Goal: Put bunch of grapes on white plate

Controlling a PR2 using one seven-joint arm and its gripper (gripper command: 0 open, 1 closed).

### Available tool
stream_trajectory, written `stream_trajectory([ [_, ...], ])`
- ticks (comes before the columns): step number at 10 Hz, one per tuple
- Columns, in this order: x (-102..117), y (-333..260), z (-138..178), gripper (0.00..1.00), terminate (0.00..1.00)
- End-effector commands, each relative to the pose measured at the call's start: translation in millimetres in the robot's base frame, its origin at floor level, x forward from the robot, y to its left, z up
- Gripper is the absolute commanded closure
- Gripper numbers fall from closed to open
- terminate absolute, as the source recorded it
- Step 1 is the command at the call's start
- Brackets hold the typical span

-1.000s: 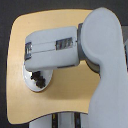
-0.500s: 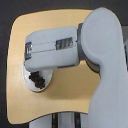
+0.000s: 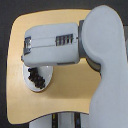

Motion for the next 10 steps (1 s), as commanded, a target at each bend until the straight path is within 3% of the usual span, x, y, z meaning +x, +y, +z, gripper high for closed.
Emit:
stream_trajectory([
  [1, 15, 12, 114, 0.0, 0.0],
  [5, 7, -11, 164, 0.0, 0.0],
  [10, -14, -109, 160, 0.0, 0.0],
])
